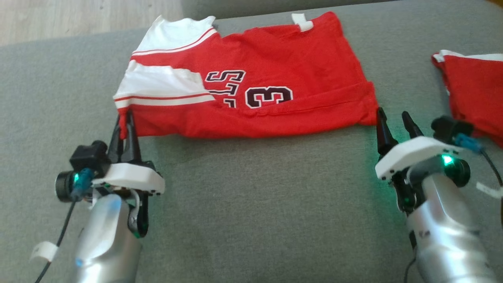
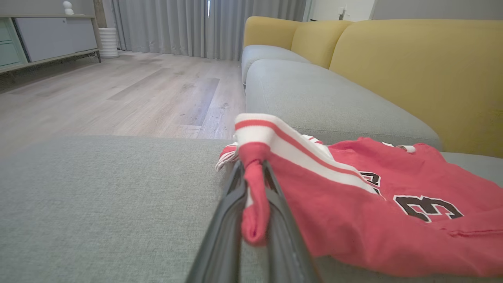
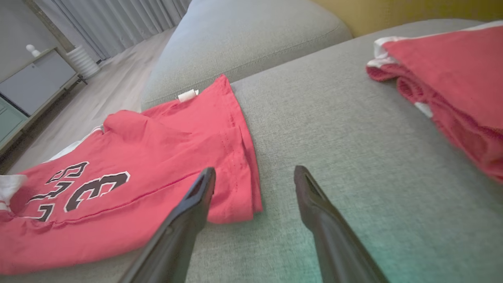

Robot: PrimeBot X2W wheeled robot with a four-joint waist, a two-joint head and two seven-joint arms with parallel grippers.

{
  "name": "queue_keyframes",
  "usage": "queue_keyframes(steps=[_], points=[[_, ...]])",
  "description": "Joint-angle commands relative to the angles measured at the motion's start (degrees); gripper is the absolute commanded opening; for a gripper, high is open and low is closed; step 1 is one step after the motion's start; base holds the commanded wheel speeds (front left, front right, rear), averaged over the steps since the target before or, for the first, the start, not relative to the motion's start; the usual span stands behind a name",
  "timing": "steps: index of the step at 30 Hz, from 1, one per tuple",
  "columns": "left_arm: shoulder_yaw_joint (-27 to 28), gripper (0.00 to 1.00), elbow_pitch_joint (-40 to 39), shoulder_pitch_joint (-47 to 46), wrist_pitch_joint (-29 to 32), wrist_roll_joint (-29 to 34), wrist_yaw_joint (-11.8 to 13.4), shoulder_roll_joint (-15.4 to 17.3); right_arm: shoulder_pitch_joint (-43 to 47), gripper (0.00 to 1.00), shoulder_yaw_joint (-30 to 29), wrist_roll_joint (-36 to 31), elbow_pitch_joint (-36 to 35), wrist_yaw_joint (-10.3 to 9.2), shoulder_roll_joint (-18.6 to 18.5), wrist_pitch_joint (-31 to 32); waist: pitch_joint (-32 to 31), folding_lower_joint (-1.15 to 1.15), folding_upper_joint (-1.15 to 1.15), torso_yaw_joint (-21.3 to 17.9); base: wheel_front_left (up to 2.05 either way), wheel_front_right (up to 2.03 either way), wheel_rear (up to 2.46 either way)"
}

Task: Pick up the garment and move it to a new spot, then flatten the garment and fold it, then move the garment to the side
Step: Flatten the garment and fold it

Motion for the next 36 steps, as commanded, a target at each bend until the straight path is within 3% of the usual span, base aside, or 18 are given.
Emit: queue_keyframes(steps=[1, 10, 16, 18, 27, 36], points=[[0.96, 0.0, -2.26, -0.06, -0.64, 0.63, -0.36, 0.82, -3.19, 1.0, 0.74, -0.28, 0.71, -0.05, 0.25, 0.4, 0.55, -0.01, 0.0, 0.67, 0.0, 0.0, 0.0], [-1.43, 0.0, -3.91, -0.41, -0.71, 1.15, -0.93, -0.07, -12.24, 1.0, -2.78, -4.91, 16.18, -0.05, 0.25, 2.02, 2.49, -0.01, 0.0, 2.93, 0.0, 0.0, 0.0], [-1.82, 0.0, -3.24, -0.9, -0.74, 0.83, -1.08, -0.2, -16.4, 1.0, -1.44, -9.78, 23.93, -0.05, 0.25, 3.78, 2.82, -0.01, 0.0, 4.13, 0.0, 0.0, 0.0], [-1.79, 0.0, -2.74, -0.88, -0.74, 0.73, -1.06, -0.11, -17.11, 0.0, -0.74, -10.52, 25.06, -0.05, 0.25, 3.56, 2.54, -0.01, 0.0, 4.33, 0.0, 0.0, 0.0], [-1.47, 0.0, -0.37, 0.76, -0.76, 0.4, -0.53, 1.01, -16.84, 0.0, 0.72, -13.44, 26.91, -0.05, 0.25, -1.73, -0.28, -0.01, 0.0, 2.92, 0.0, 0.0, 0.0], [-1.15, 0.0, 0.75, 3.51, -0.77, -0.46, -0.57, 2.07, -14.6, 0.0, 0.64, -12.78, 27.65, -0.05, -0.01, -1.01, -4.47, -0.01, 0.0, 0.91, 0.0, 0.0, 0.0]])
